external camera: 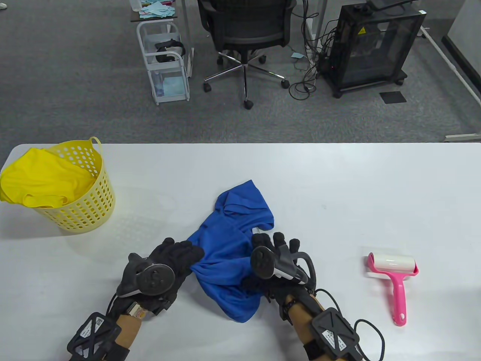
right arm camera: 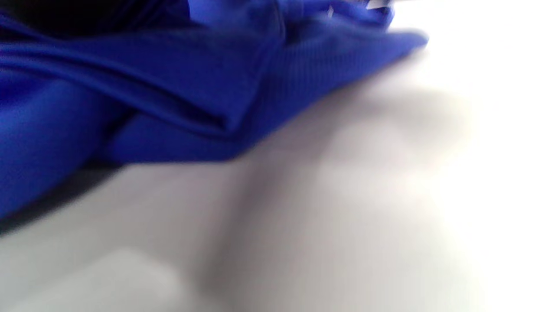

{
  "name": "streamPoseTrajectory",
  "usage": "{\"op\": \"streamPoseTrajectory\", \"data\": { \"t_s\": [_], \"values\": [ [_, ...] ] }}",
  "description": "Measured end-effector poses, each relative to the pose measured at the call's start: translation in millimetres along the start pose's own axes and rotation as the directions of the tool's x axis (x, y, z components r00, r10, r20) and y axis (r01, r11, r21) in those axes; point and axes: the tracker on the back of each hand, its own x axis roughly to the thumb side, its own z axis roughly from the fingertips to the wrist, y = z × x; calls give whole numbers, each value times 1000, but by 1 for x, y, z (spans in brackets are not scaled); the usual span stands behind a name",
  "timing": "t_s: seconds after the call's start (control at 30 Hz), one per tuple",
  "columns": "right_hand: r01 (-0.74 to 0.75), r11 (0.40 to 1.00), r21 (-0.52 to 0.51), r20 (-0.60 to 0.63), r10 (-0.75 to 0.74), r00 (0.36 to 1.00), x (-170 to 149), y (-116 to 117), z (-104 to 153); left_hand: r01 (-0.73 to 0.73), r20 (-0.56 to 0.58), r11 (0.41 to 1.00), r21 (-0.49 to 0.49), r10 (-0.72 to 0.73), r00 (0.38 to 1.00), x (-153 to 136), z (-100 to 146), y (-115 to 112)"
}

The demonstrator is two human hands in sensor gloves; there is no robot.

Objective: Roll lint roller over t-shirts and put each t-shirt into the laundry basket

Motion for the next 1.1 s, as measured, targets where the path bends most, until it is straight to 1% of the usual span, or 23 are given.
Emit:
{"op": "streamPoseTrajectory", "data": {
  "t_s": [0.03, 0.13, 0.2, 0.3, 0.37, 0.4, 0.43, 0.47, 0.5, 0.53, 0.57, 0.6, 0.63, 0.67, 0.73, 0.77, 0.8, 0.87, 0.9, 0.93, 1.0, 1.07, 1.1],
  "values": [
    [51, 999, -17, 4, -51, 999, 3, 0, -1, 8, -1, 1000, 14, -8, 1000, 0, 0, 1],
    [244, 927, -284, 48, -240, 969, 5, -17, 10, 96, -43, 995, 36, -95, 995, -2, 1, 7],
    [401, 866, -300, 64, -401, 914, -4, -30, 15, 201, -94, 979, 14, -199, 975, -8, 2, 10],
    [722, 603, -339, 156, -720, 676, -30, -45, 24, 369, -141, 929, -25, -369, 919, -20, 4, 13],
    [879, 405, -252, 256, -848, 465, -43, -55, 30, 385, -189, 922, -48, -387, 903, -24, 6, 17],
    [908, 358, -218, 281, -868, 409, -46, -60, 33, 348, -193, 937, -29, -347, 918, -25, 6, 20],
    [904, 370, -217, 287, -861, 421, -46, -66, 36, 275, -214, 962, -5, -269, 939, -25, 6, 23],
    [867, 432, -250, 273, -827, 491, -45, -68, 38, 212, -238, 977, 20, -201, 950, -24, 6, 26],
    [742, 584, -329, 206, -723, 660, -40, -67, 37, 154, -257, 987, 42, -139, 956, -23, 4, 29],
    [622, 687, -375, 148, -618, 772, -36, -63, 35, 139, -269, 989, 46, -122, 955, -23, 3, 30],
    [439, 832, -338, 102, -431, 896, -28, -54, 29, 162, -319, 986, 28, -145, 936, -24, 2, 29],
    [286, 924, -253, 56, -281, 958, -20, -45, 23, 234, -394, 972, -23, -224, 892, -27, 1, 25],
    [163, 974, -160, 35, -159, 987, -10, -34, 19, 321, -461, 943, -91, -326, 826, -30, 2, 22],
    [28, 999, -37, 17, -27, 999, 1, -22, 14, 475, -501, 859, -189, -501, 706, -30, 4, 19],
    [-163, 981, 101, 18, 162, 987, 16, -4, 8, 669, -418, 713, -211, -684, 597, -24, 7, 20],
    [-226, 965, 135, 22, 225, 974, 23, 5, 5, 711, -394, 682, -172, -709, 585, -18, 8, 24],
    [-233, 963, 137, 24, 232, 972, 24, 8, 5, 701, -392, 699, -145, -691, 608, -14, 8, 27],
    [-253, 961, 107, 6, 254, 967, 30, 16, 0, 568, -377, 822, -30, -536, 756, -3, 8, 31],
    [-257, 966, 29, -44, 259, 965, 30, 14, -1, 460, -334, 888, -4, -435, 836, 3, 6, 28],
    [-232, 970, -73, -66, 227, 972, 29, 11, 0, 381, -302, 924, -12, -367, 880, 8, 5, 24],
    [-82, 968, -236, -54, 71, 996, 22, -1, 2, 335, -250, 941, -50, -337, 908, 17, 2, 12],
    [129, 967, -221, -26, -138, 990, 12, -12, 6, 374, -203, 924, -79, -382, 902, 24, -1, 3],
    [281, 930, -236, 43, -278, 959, 7, -18, 10, 380, -180, 919, -105, -393, 902, 27, -2, -3]
  ]
}}
